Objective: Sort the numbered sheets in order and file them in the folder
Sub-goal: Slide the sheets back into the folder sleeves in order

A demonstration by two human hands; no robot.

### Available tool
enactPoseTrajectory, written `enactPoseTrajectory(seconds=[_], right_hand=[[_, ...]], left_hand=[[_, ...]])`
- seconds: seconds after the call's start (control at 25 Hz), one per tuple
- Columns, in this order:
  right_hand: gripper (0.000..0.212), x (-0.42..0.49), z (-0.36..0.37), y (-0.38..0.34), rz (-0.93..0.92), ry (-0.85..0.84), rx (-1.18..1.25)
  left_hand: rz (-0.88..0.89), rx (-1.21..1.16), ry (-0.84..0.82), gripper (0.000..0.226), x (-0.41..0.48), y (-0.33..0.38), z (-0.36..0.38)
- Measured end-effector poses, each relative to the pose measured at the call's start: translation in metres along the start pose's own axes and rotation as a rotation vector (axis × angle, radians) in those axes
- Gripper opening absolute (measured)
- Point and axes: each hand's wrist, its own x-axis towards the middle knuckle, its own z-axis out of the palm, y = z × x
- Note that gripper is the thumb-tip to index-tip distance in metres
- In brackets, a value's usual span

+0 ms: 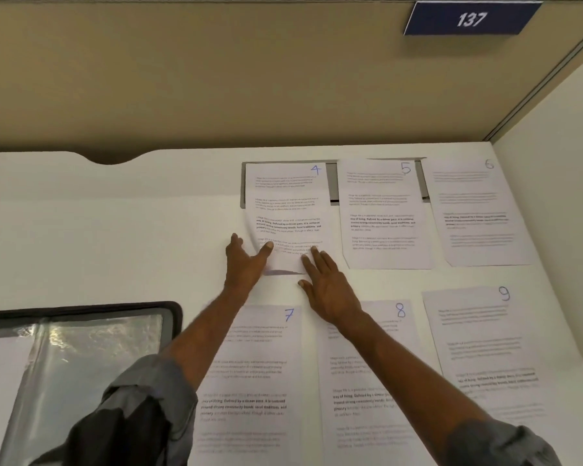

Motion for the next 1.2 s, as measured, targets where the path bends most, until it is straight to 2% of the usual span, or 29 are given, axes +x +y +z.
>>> enactPoseTrajectory(seconds=[0.08,0.24,0.32,0.52,0.64,0.8,0.88,1.0,1.2], right_hand=[[0.059,-0.001,0.002,0.002,-0.012,0.013,-0.001],[0.059,-0.002,0.005,0.005,-0.029,-0.011,0.031],[0.060,-0.001,0.002,0.005,-0.023,0.009,0.079],[0.076,0.014,-0.039,0.001,0.261,0.186,0.366],[0.075,0.024,-0.066,0.002,0.316,0.257,0.610],[0.065,0.013,-0.099,-0.008,0.466,0.221,1.076],[0.054,0.000,-0.103,-0.013,0.440,0.195,1.209],[0.037,-0.021,-0.096,-0.030,0.368,0.066,1.257],[0.035,-0.056,-0.081,-0.074,0.333,-0.099,1.270]], left_hand=[[-0.013,-0.042,-0.018,0.090,0.012,0.006,0.002],[0.127,0.077,0.006,0.039,0.023,0.013,0.001],[0.222,0.116,0.018,0.029,0.021,0.014,-0.001],[0.283,-0.044,-0.063,0.024,-0.006,0.014,-0.014],[0.259,-0.168,-0.154,0.023,-0.030,0.012,-0.030],[0.205,-0.263,-0.179,0.026,-0.054,-0.011,-0.059],[0.182,-0.297,-0.172,0.025,-0.066,-0.025,-0.075],[0.172,-0.349,-0.163,0.022,-0.090,-0.047,-0.100],[0.145,-0.399,-0.159,0.031,-0.123,-0.093,-0.143]])
